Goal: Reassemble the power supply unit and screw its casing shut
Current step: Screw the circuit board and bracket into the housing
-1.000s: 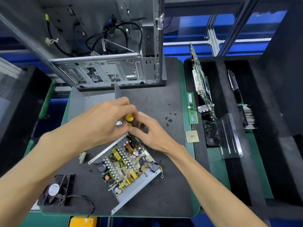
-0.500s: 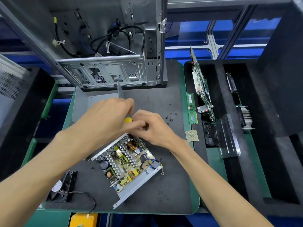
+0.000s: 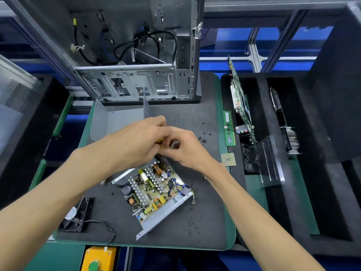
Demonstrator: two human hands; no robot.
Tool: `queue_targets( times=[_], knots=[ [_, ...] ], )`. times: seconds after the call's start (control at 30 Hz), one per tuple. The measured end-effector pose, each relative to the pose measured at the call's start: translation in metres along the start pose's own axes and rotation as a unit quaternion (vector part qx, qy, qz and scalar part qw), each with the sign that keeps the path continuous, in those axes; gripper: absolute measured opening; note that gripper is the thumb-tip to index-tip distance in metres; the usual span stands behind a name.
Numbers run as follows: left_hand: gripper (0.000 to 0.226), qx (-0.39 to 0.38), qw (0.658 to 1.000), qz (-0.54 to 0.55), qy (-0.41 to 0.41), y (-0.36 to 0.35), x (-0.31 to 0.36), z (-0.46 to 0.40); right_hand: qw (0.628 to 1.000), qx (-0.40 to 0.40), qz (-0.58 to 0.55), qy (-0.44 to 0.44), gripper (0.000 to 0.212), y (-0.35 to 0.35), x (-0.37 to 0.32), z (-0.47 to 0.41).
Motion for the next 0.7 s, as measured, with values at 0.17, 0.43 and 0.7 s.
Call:
queue_targets(
  times=[0.17, 0.43, 0.7],
  knots=[
    [0.03, 0.067, 0.994, -0.049, 0.071, 0.01, -0.015, 0.002, 0.999, -0.025, 0.005, -0.02, 0.006, -0.006, 0.003, 0.003],
    [0.042, 0.096, 0.984, -0.094, 0.115, 0.01, -0.019, 0.006, 0.999, -0.013, -0.014, -0.036, 0.026, -0.011, 0.004, 0.002],
    [0.031, 0.099, 0.991, -0.041, 0.082, 0.006, -0.007, 0.009, 0.999, -0.006, -0.006, -0.044, 0.024, -0.015, 0.0, 0.004]
  ],
)
Point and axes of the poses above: each hand's wrist, its own z-axis away from the middle knuckle, its own y-axis out of the back of the hand, x = y × z, the point moved 10 cm from there along -z, towards the middle knuckle, and after that the axes turned 14 degrees about z, right-handed, at the moved point
